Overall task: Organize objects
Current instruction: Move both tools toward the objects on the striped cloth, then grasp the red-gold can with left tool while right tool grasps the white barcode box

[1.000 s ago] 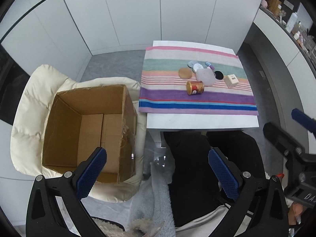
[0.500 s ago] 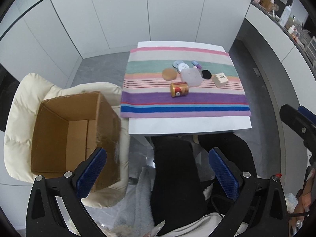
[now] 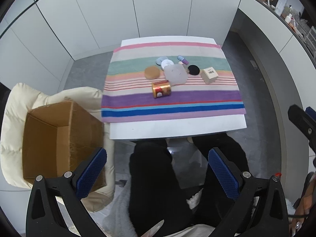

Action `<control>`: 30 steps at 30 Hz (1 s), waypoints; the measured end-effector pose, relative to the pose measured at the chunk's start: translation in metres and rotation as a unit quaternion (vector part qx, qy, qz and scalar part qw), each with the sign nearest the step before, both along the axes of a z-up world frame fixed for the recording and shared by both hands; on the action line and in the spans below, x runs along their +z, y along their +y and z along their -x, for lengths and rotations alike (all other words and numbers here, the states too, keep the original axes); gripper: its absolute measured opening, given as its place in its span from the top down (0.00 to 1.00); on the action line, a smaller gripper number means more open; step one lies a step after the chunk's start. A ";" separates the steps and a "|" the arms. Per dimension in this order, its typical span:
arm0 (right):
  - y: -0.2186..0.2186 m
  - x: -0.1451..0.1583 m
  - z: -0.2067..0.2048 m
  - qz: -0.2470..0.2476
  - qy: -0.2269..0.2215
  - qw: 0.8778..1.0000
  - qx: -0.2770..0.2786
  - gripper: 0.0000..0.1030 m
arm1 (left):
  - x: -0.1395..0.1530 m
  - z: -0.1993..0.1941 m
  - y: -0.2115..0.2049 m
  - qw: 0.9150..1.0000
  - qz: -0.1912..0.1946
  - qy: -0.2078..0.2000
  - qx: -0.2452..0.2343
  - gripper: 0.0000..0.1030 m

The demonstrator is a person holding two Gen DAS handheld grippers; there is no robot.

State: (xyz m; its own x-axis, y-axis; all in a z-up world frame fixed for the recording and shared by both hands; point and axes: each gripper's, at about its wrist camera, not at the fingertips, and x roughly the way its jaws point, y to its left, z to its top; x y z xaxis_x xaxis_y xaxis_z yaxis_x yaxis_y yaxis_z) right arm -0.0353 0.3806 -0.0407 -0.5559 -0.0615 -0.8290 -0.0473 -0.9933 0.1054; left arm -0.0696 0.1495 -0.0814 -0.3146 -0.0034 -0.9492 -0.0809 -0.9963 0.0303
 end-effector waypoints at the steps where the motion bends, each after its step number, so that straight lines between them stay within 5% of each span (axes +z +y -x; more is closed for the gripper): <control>1: 0.004 0.000 0.000 0.001 0.001 1.000 0.001 0.00 | -0.002 0.004 0.003 1.000 -0.005 0.000 0.001 0.00; 6: 0.013 -0.006 0.007 -0.009 0.023 1.000 -0.007 0.00 | -0.011 0.027 0.009 0.999 -0.019 0.029 0.004 0.00; 12: 0.023 -0.033 0.031 -0.019 0.071 0.997 -0.016 0.00 | -0.042 0.061 0.004 0.996 0.052 0.064 0.041 0.00; 15: 0.023 -0.055 0.048 -0.042 0.091 0.995 -0.020 0.00 | -0.065 0.078 -0.007 0.998 -0.006 0.041 0.052 0.00; 19: 0.021 -0.087 0.075 -0.037 0.084 0.996 0.010 0.00 | -0.093 0.094 -0.023 0.988 -0.133 0.031 0.067 0.00; 23: 0.033 -0.125 0.097 0.035 0.091 0.995 0.029 0.00 | -0.132 0.117 -0.019 0.993 -0.080 0.027 0.086 0.00; 30: 0.045 -0.201 0.156 0.028 0.053 0.997 0.042 0.00 | -0.203 0.158 -0.009 0.990 -0.102 -0.014 0.092 0.00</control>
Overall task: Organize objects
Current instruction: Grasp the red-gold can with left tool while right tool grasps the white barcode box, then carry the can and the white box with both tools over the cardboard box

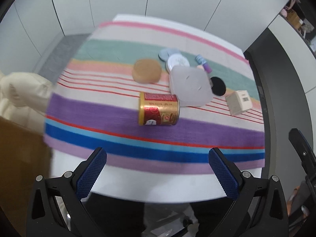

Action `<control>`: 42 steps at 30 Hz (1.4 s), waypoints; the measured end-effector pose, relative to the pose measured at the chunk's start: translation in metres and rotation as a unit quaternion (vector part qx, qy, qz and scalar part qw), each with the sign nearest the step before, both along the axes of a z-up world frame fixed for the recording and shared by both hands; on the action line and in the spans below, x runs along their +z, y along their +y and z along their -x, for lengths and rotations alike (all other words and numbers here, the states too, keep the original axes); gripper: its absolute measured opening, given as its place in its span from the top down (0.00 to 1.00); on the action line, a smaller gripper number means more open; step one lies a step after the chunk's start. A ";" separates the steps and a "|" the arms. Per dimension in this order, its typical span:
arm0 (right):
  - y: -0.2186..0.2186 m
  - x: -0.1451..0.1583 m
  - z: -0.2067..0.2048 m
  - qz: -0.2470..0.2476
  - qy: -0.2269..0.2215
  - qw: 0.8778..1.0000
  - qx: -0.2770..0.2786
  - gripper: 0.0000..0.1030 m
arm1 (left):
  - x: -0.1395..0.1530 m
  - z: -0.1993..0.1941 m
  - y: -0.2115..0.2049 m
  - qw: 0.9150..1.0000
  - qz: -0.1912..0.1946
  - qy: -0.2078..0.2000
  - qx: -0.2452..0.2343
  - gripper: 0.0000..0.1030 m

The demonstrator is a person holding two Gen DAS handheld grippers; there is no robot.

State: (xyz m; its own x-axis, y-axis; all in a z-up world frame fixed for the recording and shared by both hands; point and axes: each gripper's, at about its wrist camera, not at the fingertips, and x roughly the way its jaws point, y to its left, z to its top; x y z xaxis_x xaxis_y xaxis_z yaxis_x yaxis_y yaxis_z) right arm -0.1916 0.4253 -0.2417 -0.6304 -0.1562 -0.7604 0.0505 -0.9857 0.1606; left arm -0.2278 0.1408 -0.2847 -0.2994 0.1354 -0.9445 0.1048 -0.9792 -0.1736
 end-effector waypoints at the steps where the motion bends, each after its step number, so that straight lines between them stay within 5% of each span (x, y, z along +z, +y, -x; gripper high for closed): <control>1: 0.002 -0.011 0.009 0.001 -0.005 1.000 0.003 0.00 | -0.008 0.006 0.000 1.000 -0.003 -0.006 0.004 0.00; 8: 0.015 -0.073 0.056 0.003 -0.044 0.999 -0.003 0.00 | -0.063 0.044 0.001 0.998 0.013 -0.041 0.043 0.01; 16: -0.001 -0.115 0.101 -0.024 -0.068 0.997 0.017 0.04 | -0.090 0.061 0.000 0.996 0.041 -0.040 0.064 0.09; 17: -0.004 -0.120 0.106 -0.029 -0.073 0.997 0.023 0.11 | -0.090 0.062 -0.001 0.996 0.047 -0.032 0.065 0.10; 19: -0.010 -0.130 0.115 -0.040 -0.090 0.995 0.028 0.43 | -0.088 0.064 0.001 0.996 0.066 -0.011 0.060 0.25; 21: -0.011 -0.135 0.118 -0.046 -0.099 0.994 0.028 0.46 | -0.087 0.067 0.003 0.996 0.079 0.001 0.048 0.38; 33: -0.009 -0.123 0.105 -0.065 -0.099 0.993 0.023 0.46 | -0.079 0.060 -0.001 0.997 0.059 0.013 0.046 0.39; 42: -0.011 -0.082 0.083 -0.074 -0.089 0.993 0.016 0.46 | -0.035 0.042 0.003 0.997 0.049 0.037 0.040 0.39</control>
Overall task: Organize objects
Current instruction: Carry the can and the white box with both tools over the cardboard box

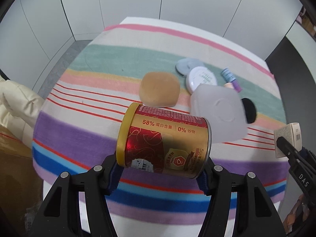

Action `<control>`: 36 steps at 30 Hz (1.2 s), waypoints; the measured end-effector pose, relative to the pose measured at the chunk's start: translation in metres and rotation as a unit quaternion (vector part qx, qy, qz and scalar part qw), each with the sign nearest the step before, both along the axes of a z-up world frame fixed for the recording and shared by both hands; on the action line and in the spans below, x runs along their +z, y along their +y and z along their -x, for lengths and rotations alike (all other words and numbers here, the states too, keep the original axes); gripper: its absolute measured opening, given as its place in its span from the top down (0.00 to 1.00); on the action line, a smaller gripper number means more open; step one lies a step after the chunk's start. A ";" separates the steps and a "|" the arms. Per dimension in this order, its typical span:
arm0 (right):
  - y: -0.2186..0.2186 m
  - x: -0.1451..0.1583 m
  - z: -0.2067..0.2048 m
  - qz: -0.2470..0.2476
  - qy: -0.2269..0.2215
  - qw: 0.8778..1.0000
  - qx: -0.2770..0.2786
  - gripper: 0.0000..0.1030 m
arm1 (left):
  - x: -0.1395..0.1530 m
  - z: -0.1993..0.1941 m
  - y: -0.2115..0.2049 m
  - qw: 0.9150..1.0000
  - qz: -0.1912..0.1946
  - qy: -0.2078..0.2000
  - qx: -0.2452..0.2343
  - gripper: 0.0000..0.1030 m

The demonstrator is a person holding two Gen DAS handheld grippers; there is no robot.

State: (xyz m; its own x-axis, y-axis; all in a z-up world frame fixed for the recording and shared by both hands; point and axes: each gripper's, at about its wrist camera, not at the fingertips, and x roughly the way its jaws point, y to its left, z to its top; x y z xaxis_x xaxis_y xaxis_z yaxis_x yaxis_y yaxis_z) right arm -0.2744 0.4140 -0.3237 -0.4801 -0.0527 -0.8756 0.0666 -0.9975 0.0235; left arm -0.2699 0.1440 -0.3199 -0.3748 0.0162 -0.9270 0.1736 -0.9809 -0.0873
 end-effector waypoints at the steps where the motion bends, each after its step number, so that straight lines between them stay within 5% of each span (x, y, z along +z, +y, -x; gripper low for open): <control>1: -0.001 0.005 -0.004 -0.001 0.001 1.000 -0.001 0.46 | 0.008 -0.004 -0.001 1.000 -0.003 0.003 0.000 0.39; 12: -0.011 0.073 -0.079 -0.003 0.020 1.000 -0.013 0.46 | 0.082 -0.064 -0.029 0.999 0.014 0.028 0.011 0.39; 22: -0.042 0.109 -0.130 0.010 0.033 0.999 -0.002 0.46 | 0.113 -0.119 -0.074 0.998 0.008 0.050 0.042 0.39; 36: -0.167 0.121 -0.140 0.003 0.034 0.992 0.122 0.46 | 0.139 -0.169 -0.178 0.985 0.011 0.079 0.151 0.39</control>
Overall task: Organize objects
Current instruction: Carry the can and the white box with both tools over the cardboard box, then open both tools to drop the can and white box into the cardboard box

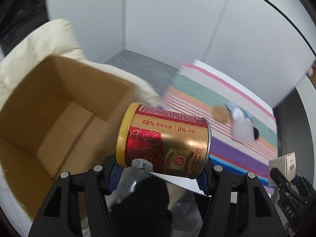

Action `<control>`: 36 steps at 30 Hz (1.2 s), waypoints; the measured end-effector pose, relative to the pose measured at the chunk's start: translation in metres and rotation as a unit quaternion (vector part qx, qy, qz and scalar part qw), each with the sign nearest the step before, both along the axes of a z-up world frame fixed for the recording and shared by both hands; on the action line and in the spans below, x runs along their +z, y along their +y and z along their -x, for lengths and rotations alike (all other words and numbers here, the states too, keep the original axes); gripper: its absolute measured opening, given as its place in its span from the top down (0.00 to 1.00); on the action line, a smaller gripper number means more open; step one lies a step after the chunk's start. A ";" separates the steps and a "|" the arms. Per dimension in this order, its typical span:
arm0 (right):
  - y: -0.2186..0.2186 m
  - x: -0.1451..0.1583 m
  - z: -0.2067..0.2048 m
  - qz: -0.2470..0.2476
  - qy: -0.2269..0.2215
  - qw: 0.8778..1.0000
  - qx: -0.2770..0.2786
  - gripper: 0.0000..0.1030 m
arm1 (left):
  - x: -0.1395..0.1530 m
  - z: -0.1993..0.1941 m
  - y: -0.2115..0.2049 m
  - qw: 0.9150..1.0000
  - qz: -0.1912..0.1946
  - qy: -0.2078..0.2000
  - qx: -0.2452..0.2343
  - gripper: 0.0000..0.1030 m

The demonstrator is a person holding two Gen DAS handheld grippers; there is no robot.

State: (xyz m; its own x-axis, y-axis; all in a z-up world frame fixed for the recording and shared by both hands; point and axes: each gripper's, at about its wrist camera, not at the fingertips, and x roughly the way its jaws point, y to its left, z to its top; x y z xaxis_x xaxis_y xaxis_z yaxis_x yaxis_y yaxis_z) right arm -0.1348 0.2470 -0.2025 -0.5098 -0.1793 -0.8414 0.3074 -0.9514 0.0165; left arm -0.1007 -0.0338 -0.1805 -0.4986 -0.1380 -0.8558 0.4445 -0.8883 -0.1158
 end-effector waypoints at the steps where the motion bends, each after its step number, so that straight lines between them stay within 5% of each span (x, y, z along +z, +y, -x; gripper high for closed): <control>1: -0.014 0.001 0.000 0.001 0.001 1.000 0.013 0.46 | 0.002 -0.006 -0.011 1.000 0.004 0.001 0.010 0.39; 13: -0.232 0.009 -0.033 0.010 0.002 0.978 0.210 0.46 | 0.021 -0.108 -0.159 0.983 0.066 -0.004 0.174 0.39; 20: -0.333 0.005 -0.079 0.008 -0.003 0.955 0.298 0.46 | 0.017 -0.147 -0.217 0.974 0.041 -0.008 0.225 0.39; 25: -0.349 -0.001 -0.089 -0.011 0.004 0.951 0.310 0.40 | 0.010 -0.148 -0.224 0.977 0.019 0.003 0.214 0.37; 27: -0.349 0.002 -0.090 -0.023 0.017 0.953 0.303 0.00 | 0.008 -0.144 -0.227 0.977 0.003 0.001 0.214 0.21; 28: -0.346 0.004 -0.090 -0.021 0.027 0.954 0.298 0.00 | 0.007 -0.143 -0.228 0.977 -0.003 0.000 0.215 0.09; 29: -0.344 0.005 -0.089 -0.018 0.030 0.955 0.294 0.00 | 0.008 -0.144 -0.228 0.977 -0.006 0.006 0.214 0.07; 36: -0.337 0.009 -0.079 -0.002 0.023 0.960 0.280 0.00 | 0.019 -0.145 -0.220 0.978 0.018 0.020 0.208 0.06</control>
State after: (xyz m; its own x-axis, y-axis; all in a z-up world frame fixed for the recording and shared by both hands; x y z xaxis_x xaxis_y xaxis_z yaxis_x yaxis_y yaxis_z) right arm -0.0557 -0.0905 -0.1932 -0.3704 -0.4330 -0.8218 0.7706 -0.6373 -0.0115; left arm 0.0441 -0.2534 -0.1611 -0.4259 -0.3658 -0.8275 0.7636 -0.6359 -0.1119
